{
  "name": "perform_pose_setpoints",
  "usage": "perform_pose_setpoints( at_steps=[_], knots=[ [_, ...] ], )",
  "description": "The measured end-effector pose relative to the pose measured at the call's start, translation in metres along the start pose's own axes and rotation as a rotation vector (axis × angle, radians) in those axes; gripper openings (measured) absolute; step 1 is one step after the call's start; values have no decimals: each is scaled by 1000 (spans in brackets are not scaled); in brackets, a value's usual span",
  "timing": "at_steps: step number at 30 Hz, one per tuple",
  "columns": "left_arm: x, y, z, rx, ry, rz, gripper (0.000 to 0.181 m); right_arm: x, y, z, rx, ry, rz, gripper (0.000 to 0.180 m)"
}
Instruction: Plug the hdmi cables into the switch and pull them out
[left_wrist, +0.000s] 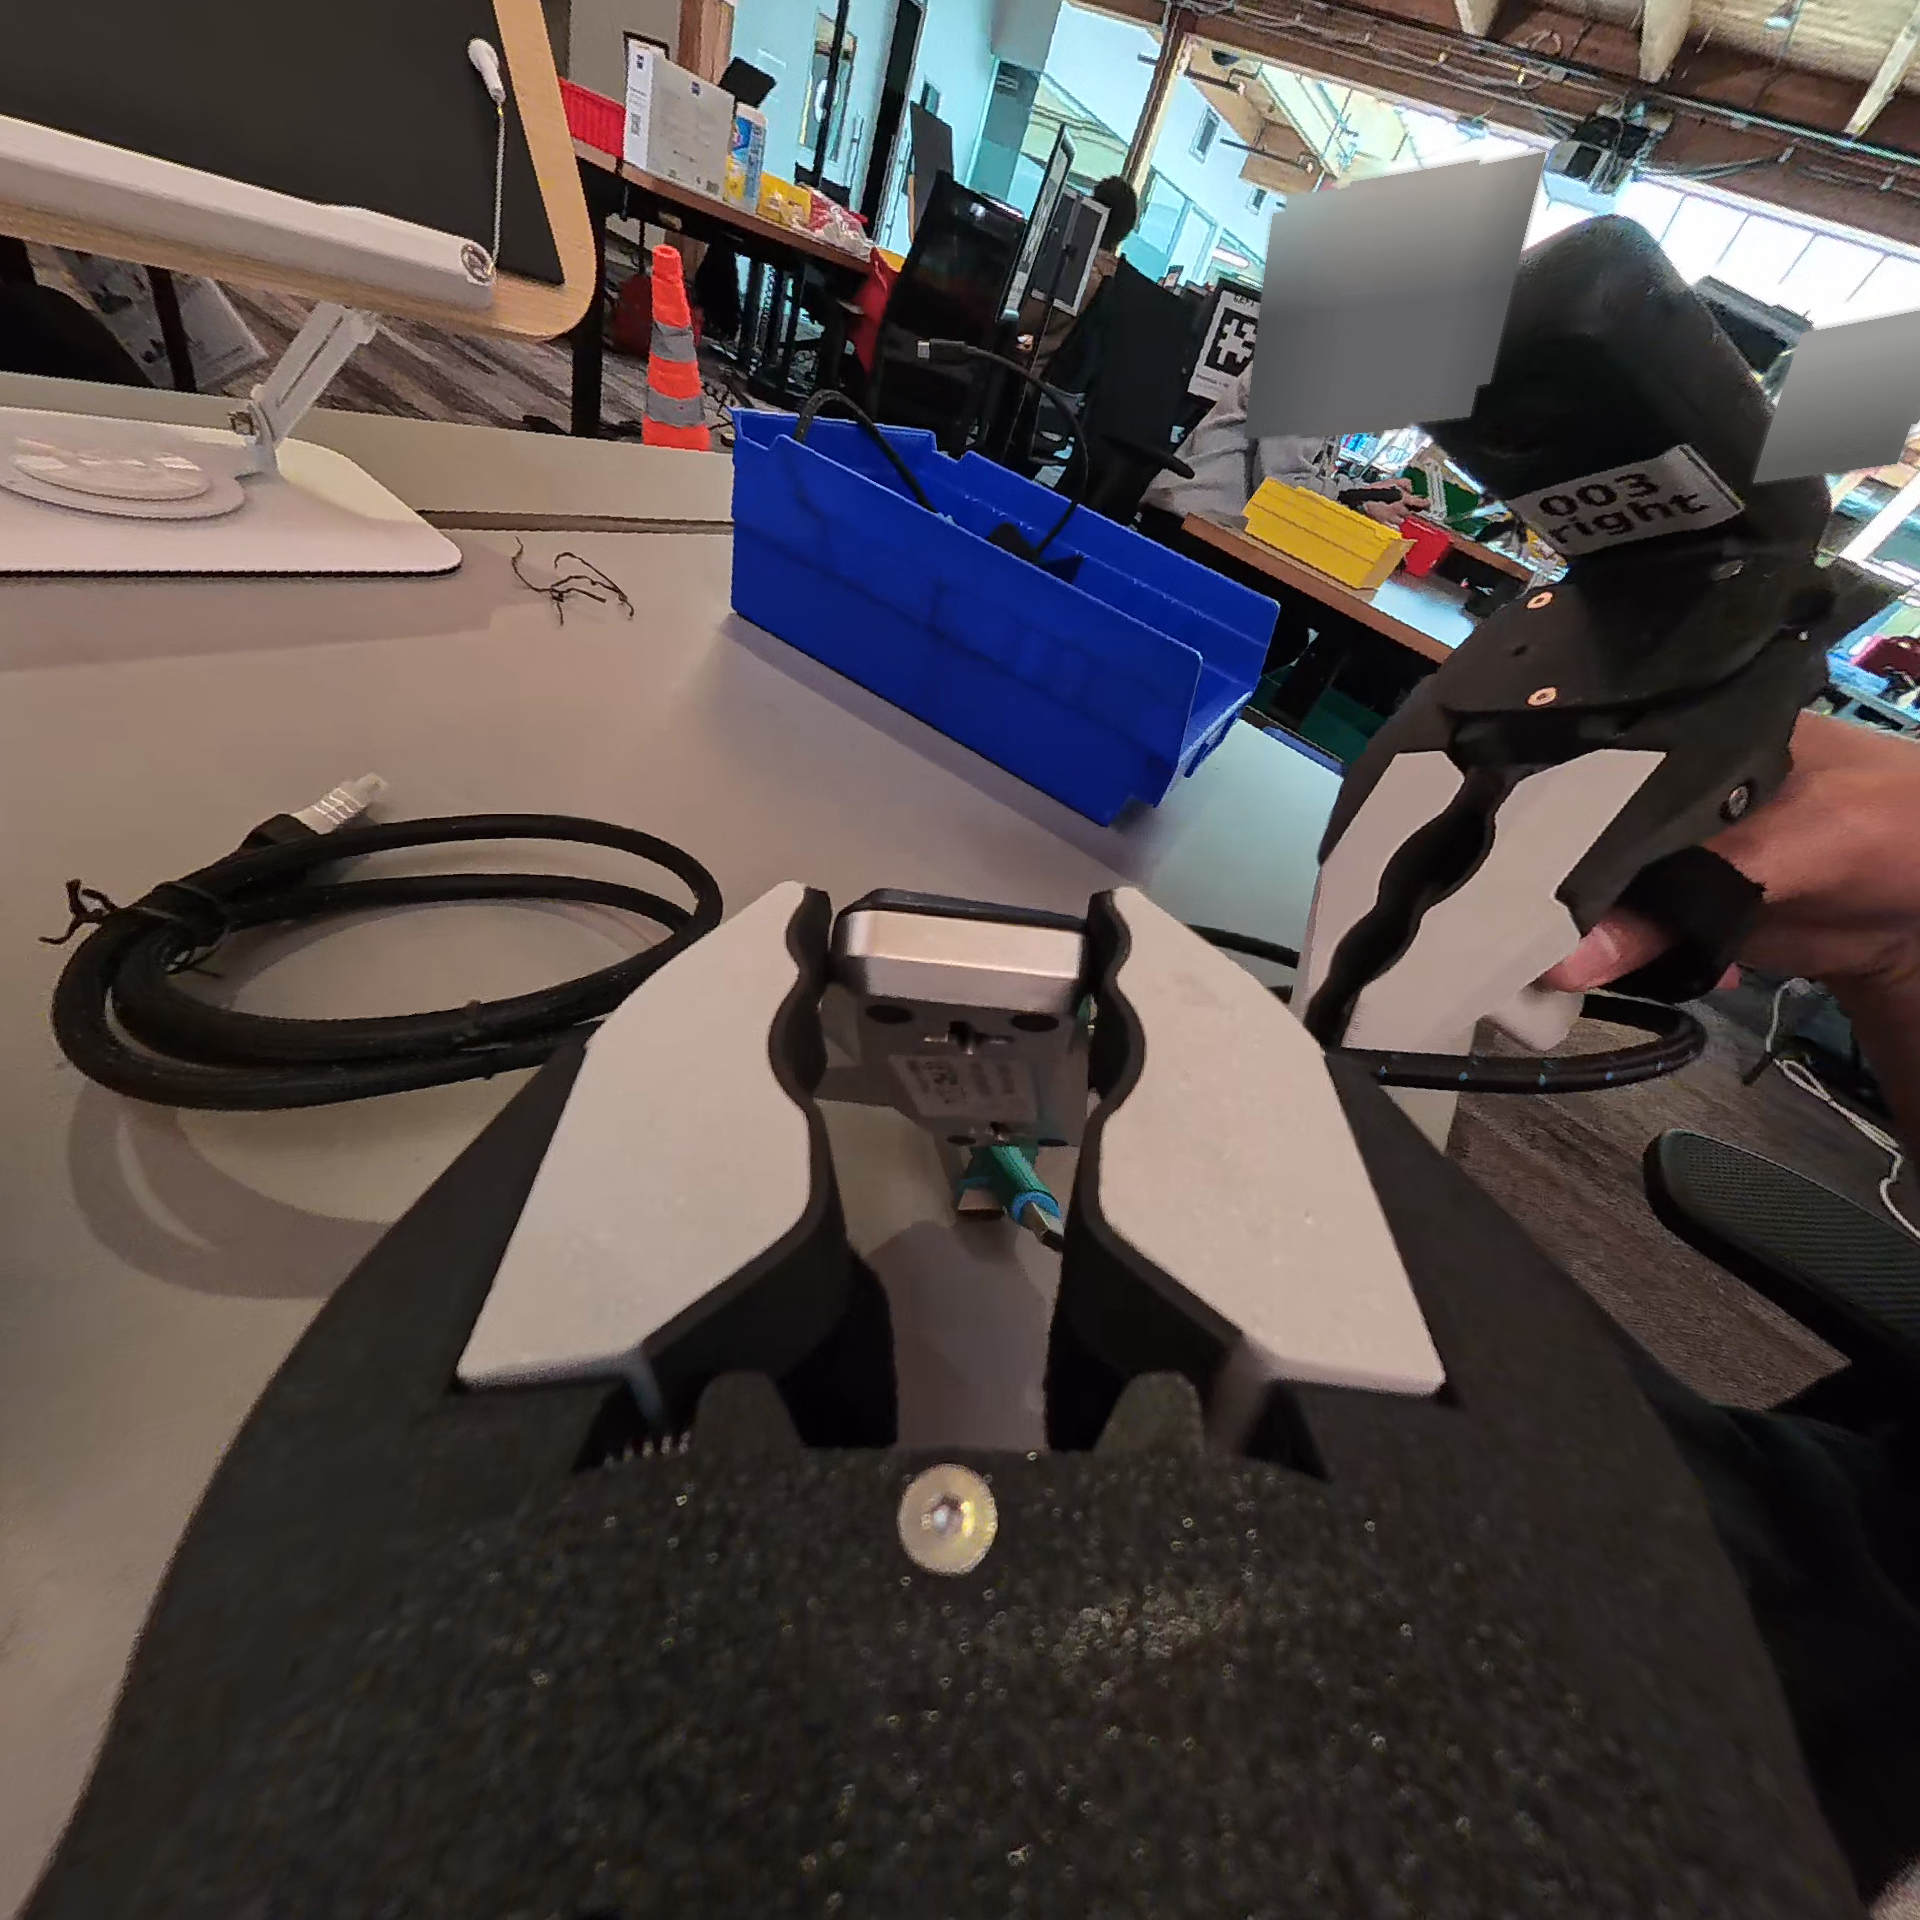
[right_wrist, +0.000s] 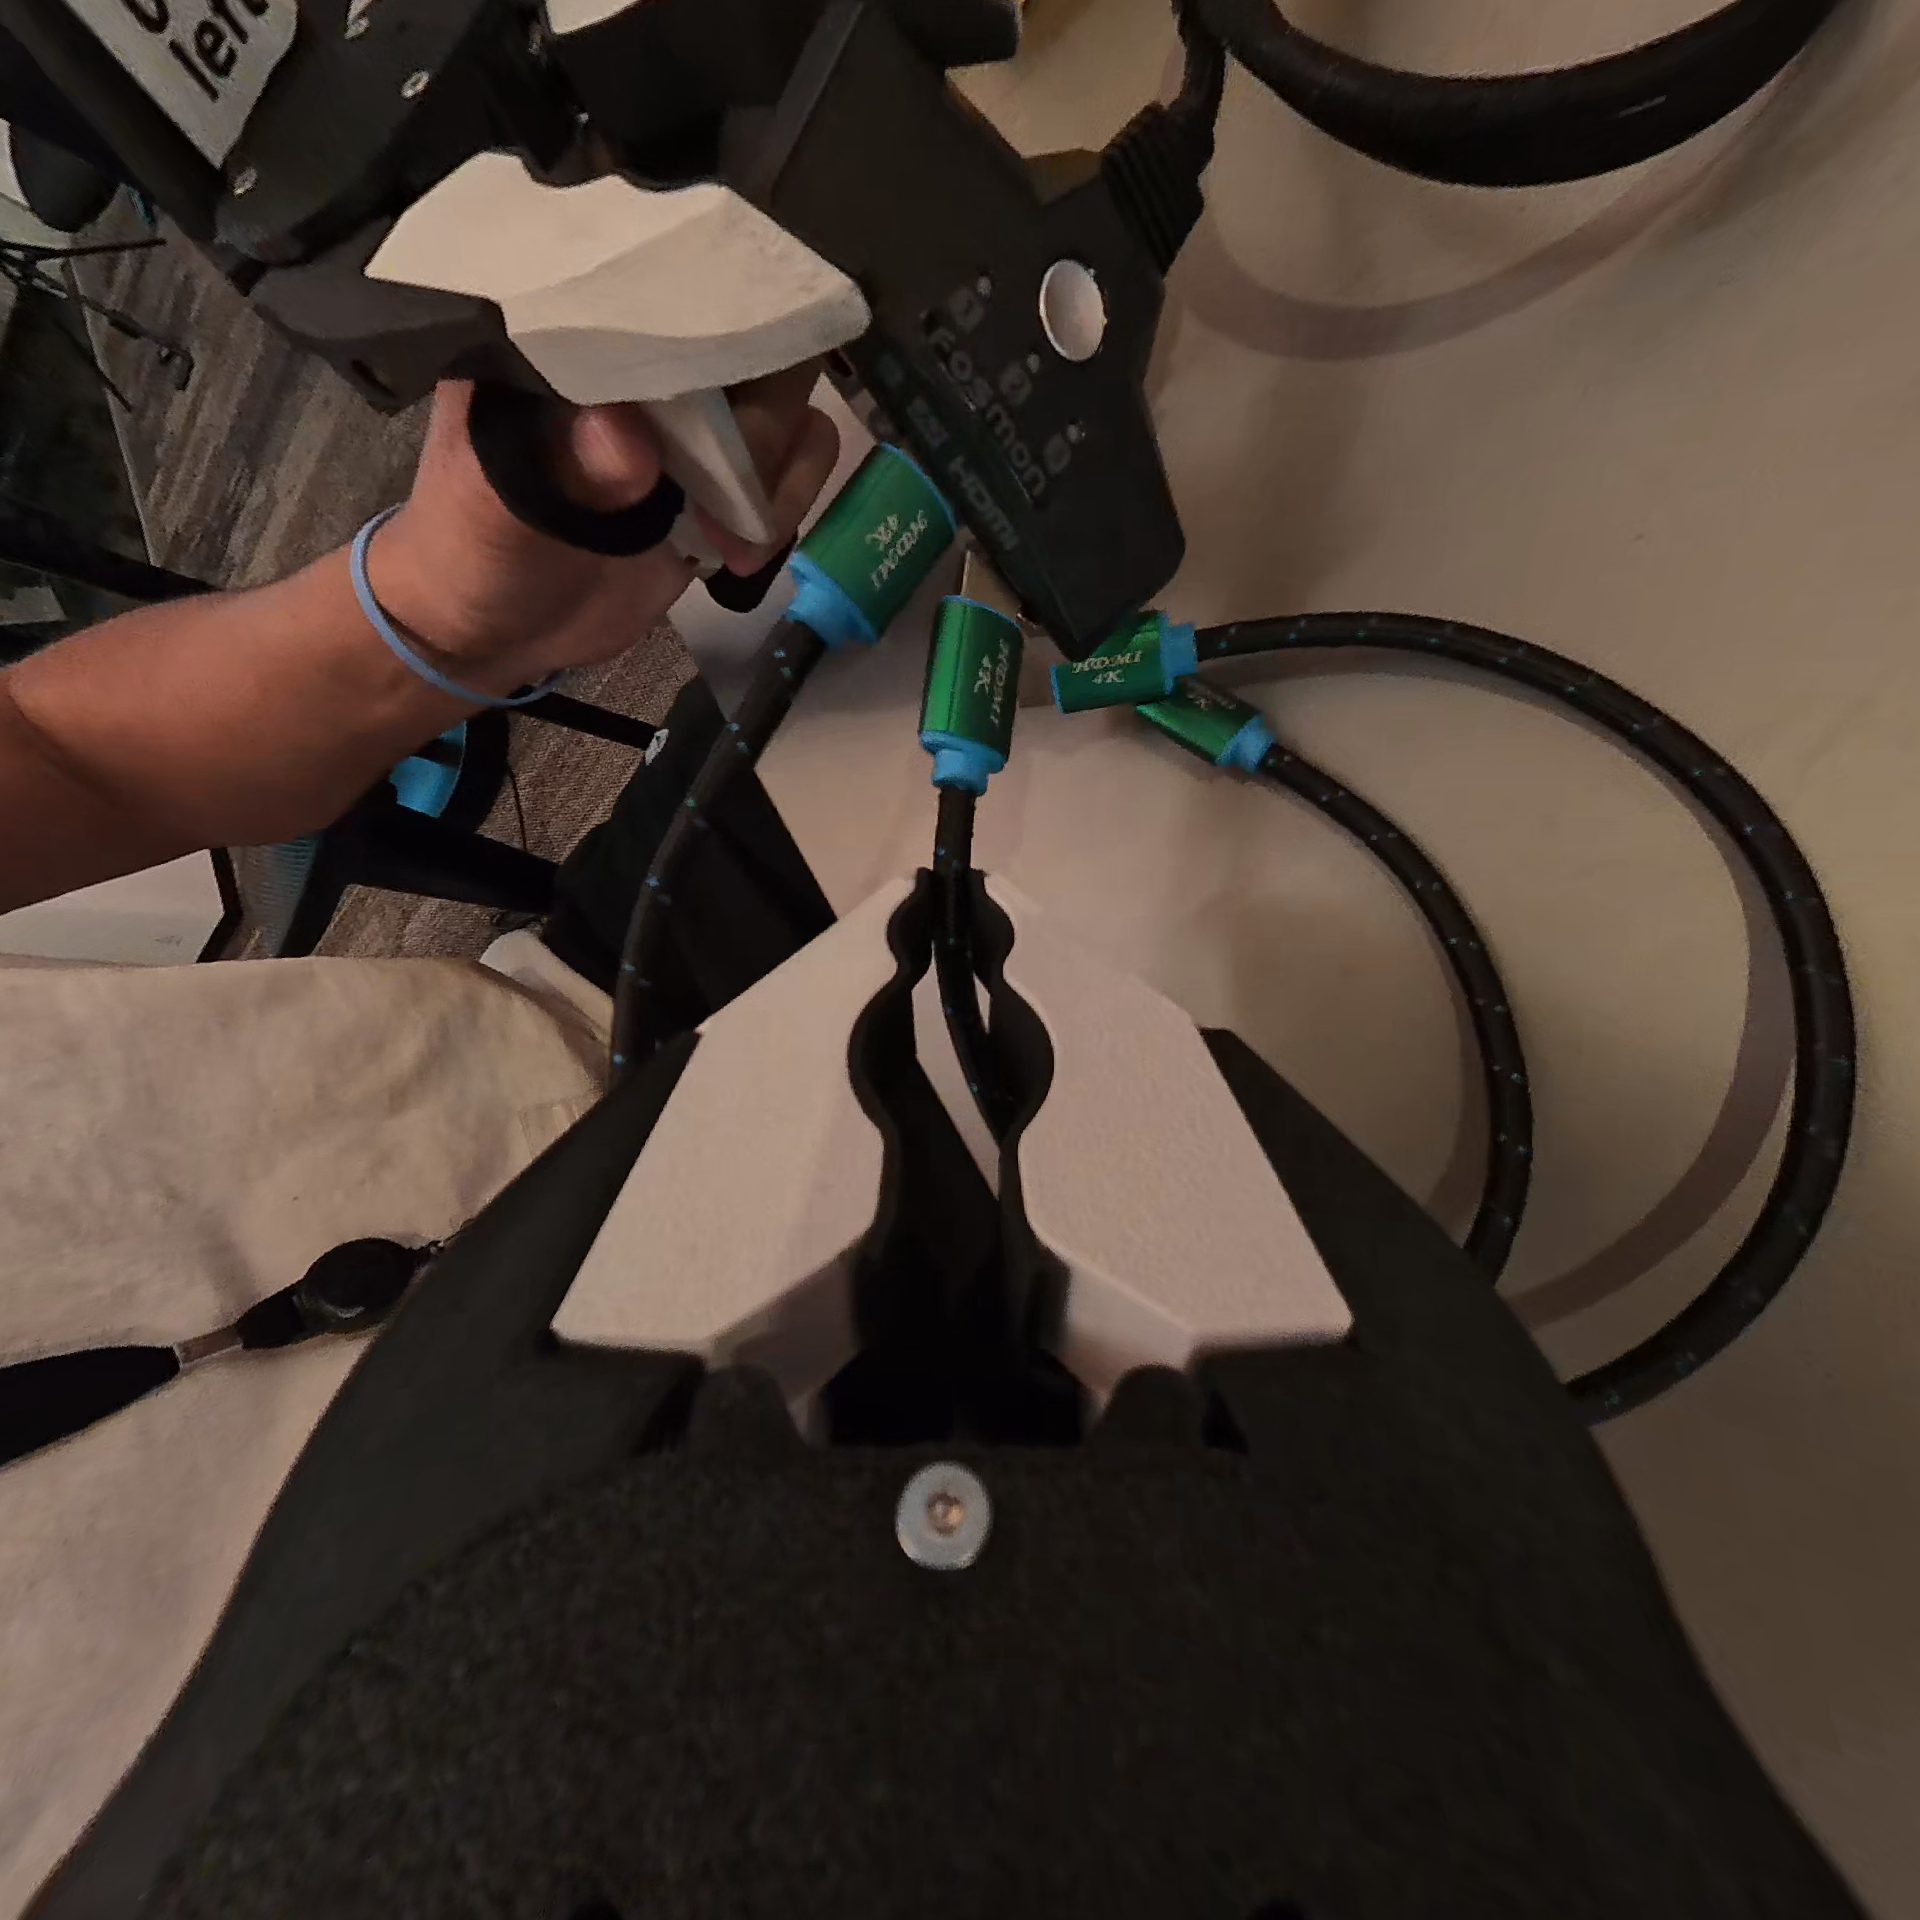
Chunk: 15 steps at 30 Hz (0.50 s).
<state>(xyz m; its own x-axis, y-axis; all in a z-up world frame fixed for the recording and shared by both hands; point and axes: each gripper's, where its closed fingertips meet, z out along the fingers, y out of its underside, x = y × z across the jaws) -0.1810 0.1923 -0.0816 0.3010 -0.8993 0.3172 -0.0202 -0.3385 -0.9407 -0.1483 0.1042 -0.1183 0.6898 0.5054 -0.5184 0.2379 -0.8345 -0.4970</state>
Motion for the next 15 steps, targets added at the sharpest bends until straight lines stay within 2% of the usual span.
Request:
perform_pose_setpoints(
  at_steps=[9, 15],
  knots=[
    [-1, -4, 0, 56, -82, 49, 49, 10, 0, 6, -27, 109, 20, 6],
    [1, 6, 4, 70, -141, 91, 48, 31, 3, 5, -50, 270, -3, 7]
  ],
)
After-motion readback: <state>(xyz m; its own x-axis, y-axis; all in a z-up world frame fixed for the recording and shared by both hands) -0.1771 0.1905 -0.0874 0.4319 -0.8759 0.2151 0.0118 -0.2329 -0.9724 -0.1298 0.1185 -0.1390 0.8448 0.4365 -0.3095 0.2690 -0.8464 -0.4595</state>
